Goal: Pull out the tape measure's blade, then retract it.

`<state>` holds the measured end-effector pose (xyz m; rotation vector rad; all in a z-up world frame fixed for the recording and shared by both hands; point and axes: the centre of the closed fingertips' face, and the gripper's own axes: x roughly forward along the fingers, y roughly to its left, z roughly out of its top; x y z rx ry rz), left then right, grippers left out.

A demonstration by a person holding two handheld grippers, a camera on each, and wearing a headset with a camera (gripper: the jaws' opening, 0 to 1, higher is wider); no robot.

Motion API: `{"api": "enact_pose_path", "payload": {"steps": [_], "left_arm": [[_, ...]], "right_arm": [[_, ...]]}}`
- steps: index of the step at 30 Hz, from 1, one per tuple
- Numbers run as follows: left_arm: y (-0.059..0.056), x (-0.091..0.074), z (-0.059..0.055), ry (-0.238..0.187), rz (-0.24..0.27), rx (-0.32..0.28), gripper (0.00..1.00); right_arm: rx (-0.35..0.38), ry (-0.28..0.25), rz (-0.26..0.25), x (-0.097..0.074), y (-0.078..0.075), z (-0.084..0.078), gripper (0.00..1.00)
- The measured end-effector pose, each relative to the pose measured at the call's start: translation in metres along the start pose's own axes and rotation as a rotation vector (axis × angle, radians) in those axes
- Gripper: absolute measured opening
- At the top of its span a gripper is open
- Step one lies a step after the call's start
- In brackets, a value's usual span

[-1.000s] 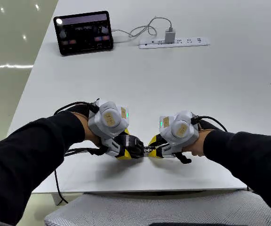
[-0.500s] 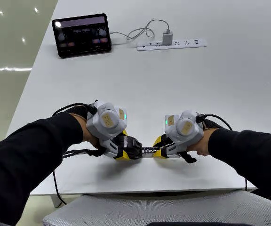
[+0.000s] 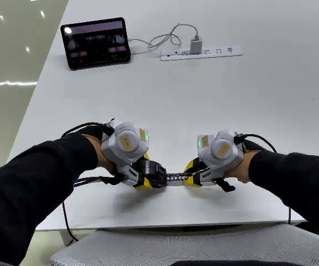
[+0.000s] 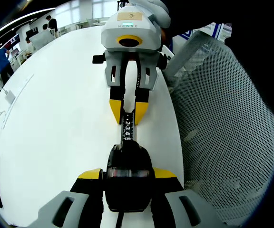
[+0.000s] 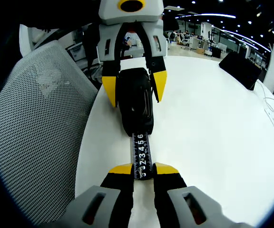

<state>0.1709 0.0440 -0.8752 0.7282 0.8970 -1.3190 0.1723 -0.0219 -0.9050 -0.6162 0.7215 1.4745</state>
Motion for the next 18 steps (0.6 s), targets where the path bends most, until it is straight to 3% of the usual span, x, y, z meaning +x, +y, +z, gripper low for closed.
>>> {"api": "enact_pose_path", "payload": {"steps": [18], "left_arm": [[0.0,0.0003,-0.0001,0.004,0.009,0.007,0.34]], "right_arm": [[-0.008,0.002,-0.009,0.0009,-0.0011,0.0,0.11]]}}
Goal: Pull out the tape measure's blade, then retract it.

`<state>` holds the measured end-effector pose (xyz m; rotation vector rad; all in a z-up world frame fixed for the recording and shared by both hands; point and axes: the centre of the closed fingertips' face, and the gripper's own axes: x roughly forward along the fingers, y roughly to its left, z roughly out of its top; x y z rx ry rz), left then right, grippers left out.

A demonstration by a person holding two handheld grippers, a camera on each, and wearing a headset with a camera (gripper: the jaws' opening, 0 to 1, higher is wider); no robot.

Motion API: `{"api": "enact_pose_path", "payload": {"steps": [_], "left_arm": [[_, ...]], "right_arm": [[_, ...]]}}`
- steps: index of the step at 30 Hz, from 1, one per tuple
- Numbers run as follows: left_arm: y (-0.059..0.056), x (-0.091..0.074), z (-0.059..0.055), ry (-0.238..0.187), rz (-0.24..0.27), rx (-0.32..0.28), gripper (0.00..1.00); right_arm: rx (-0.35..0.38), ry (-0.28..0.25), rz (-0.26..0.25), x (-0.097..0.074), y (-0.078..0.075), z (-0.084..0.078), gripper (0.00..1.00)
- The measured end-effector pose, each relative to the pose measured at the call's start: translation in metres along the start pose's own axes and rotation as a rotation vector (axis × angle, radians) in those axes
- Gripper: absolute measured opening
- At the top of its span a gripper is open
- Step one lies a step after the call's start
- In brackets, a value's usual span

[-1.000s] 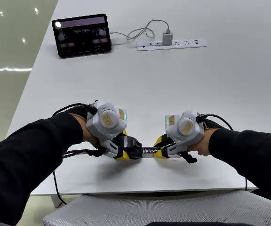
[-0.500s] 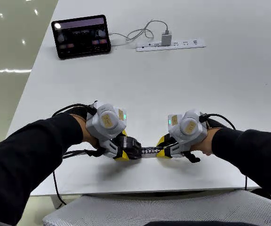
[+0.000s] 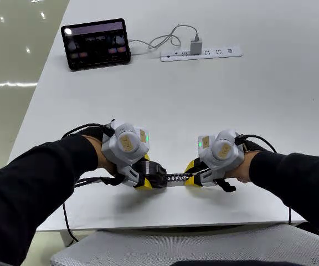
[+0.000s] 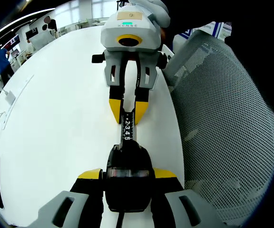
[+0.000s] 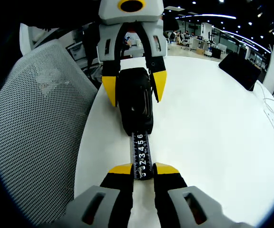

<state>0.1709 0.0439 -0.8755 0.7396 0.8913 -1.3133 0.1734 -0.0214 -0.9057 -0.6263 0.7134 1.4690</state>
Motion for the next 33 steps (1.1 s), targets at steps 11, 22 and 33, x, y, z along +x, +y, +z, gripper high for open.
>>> {"api": "enact_pose_path", "payload": {"steps": [11,22,33], "left_arm": [[0.0005,0.0,-0.0008,0.0,0.005,-0.001,0.34],[0.0001,0.0018,0.0001,0.014,0.011,0.01,0.34],[0.0001,0.0003,-0.0002,-0.013,0.016,0.004,0.34]], "right_arm": [[0.001,0.002,0.0,-0.0041,-0.0005,-0.003,0.11],[-0.001,0.004,-0.001,-0.007,-0.0014,-0.0068,0.11],[0.004,0.001,-0.006,-0.0087,-0.0014,-0.0076,0.11]]}}
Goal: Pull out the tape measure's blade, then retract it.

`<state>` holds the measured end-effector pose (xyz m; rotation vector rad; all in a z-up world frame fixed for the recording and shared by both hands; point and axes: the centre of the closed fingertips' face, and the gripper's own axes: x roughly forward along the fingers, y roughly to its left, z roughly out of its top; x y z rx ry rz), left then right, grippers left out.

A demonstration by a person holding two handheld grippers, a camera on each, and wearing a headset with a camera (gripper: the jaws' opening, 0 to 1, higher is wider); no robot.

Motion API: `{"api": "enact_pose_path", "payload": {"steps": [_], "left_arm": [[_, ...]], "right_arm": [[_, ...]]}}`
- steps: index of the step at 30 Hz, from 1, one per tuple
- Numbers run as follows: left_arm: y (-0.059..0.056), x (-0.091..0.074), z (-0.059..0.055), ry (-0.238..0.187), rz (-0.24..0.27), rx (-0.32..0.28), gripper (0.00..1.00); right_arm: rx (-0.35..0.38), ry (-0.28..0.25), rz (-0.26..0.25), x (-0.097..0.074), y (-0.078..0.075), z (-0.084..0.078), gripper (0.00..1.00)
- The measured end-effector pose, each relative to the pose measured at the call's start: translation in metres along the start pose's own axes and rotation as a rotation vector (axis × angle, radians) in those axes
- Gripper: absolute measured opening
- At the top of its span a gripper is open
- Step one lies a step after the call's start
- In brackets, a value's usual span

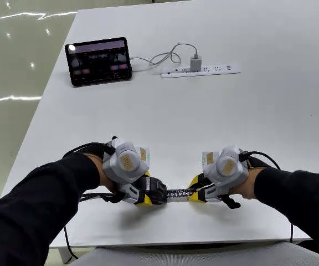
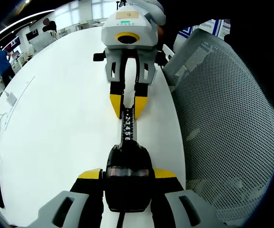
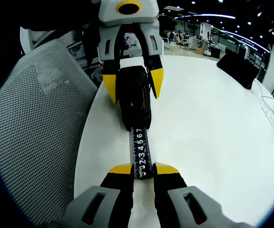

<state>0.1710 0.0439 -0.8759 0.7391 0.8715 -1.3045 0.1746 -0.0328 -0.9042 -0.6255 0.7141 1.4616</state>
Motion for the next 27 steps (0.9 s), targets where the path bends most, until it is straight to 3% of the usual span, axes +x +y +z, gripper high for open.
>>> {"api": "enact_pose_path", "payload": {"steps": [27], "left_arm": [[0.001,0.0,0.0,-0.009,0.006,-0.009,0.34]], "right_arm": [[0.023,0.025,-0.011,-0.013,-0.004,-0.017,0.11]]}}
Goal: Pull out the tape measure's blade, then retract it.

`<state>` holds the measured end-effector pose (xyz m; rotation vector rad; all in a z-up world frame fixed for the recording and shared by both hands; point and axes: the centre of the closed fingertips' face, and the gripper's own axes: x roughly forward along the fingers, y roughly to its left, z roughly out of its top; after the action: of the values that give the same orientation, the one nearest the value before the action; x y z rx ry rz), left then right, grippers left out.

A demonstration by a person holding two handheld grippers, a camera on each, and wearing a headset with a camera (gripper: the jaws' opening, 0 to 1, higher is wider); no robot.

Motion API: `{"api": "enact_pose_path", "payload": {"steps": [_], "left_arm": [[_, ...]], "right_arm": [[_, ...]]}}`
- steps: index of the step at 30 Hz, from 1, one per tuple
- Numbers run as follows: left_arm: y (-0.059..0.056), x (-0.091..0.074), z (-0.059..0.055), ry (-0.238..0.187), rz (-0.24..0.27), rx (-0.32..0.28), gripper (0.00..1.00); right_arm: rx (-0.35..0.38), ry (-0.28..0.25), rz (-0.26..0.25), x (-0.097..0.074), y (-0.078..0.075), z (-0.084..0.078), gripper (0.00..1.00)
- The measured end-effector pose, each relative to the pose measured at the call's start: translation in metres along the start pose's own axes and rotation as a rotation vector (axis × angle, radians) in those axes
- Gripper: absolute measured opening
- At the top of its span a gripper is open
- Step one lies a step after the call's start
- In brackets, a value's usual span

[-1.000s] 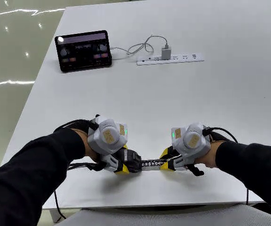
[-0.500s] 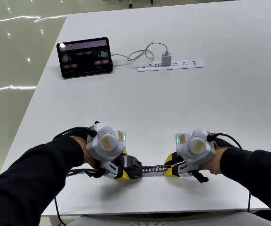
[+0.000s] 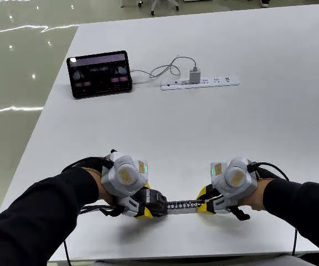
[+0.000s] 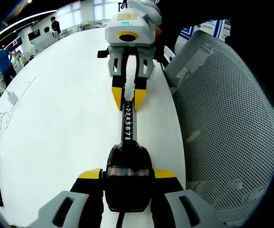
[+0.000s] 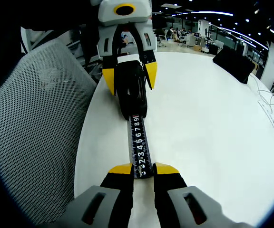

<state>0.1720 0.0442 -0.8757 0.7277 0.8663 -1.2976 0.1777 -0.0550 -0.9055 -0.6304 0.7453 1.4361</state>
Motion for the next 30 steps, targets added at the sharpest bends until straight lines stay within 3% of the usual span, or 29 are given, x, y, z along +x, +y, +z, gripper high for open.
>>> {"api": "enact_pose_path", "payload": {"steps": [30], "left_arm": [[0.0001,-0.0001,0.0004,0.002,-0.004,-0.001,0.34]], "right_arm": [[0.003,0.019,-0.01,-0.0086,-0.0025,-0.0089,0.11]]}}
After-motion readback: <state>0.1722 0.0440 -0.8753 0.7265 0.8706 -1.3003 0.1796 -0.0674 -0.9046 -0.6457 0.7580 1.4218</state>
